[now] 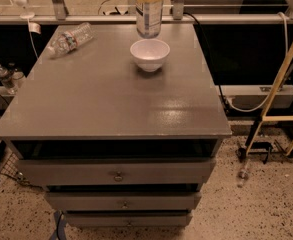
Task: Pick blue plastic bottle from white bowl and place on counter
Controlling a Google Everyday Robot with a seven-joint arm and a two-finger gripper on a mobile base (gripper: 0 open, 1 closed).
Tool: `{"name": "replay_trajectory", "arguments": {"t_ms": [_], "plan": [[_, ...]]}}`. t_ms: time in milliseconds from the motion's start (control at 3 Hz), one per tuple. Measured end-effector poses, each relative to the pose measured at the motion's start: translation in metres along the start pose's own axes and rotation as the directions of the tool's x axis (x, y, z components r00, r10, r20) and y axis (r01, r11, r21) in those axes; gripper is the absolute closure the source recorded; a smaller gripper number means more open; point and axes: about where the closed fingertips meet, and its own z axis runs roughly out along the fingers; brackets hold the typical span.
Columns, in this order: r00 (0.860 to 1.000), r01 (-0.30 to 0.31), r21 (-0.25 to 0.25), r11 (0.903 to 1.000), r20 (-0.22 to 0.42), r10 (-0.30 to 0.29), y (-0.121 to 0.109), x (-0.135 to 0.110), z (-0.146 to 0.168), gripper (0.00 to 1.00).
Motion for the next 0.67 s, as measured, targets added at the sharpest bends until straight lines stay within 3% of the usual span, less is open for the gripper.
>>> {"name": "replay_trajectory", "arguments": {"t_ms": [333, 667], "plan": [[0.999, 0.023, -0.186, 0.9823, -0.031, -0.029, 0.045, 0.01, 0.003, 1.0], [0.998, 0.001, -0.354, 0.9354, -0.057, -0.023, 0.091, 0.024, 0.007, 1.0]]}}
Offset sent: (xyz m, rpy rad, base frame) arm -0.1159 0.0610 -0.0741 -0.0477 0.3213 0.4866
